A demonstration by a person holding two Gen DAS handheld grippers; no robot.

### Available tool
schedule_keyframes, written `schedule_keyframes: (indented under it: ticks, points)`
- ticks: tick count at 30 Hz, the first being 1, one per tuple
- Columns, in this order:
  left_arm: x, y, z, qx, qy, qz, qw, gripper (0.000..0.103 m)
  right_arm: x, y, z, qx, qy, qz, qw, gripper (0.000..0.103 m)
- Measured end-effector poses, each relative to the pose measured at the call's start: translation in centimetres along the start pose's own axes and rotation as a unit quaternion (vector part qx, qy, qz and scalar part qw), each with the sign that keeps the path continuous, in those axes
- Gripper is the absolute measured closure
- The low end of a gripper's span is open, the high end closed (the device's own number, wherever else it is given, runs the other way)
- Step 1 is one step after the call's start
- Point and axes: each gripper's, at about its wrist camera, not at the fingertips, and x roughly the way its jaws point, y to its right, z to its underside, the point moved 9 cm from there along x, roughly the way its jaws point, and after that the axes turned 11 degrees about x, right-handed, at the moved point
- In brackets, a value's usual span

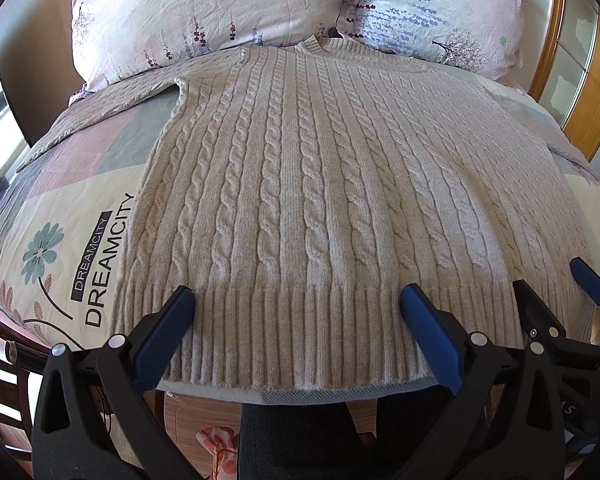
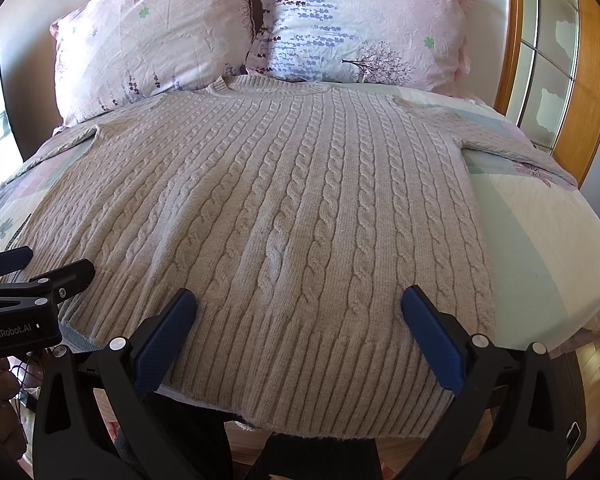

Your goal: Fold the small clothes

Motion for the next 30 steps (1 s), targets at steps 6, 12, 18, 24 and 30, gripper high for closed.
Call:
schedule_keyframes:
  ticks: [6,12,18,24,30]
  points:
    - [0.0,0.0,-0.1,0.001,0.001,0.0,1.0,0.002,0.1,-0.2,0.1,-0.001,0.001,-0.001,1.0,0.001]
    - [0.0,0.2,-0.7,0.001,-0.001,-0.001,1.0,0.002,-0.3,0.6,-0.1,-0.003,0.015,-0.006,1.0,0.001]
    - [-0.3,0.1,-0.5,0.008,0.017,-0.006,0.9998,0.002,-0.5,0.2,0.0,-0.025,0.029,-0.035,0.999,0.001]
    - [-0.2,-0.7,-1.7,0.027,0.01,0.0,0.9996,0.002,-1.9,9.1,-8.4,0.059,0.071,-0.023,0.995,0.001]
    - [-2.2,-6.5,-6.9,0.006,0.096,-0.029,0.9949,0.002,0.6,30.2,-18.0,0.34,0.086,0.04,0.936,0.044]
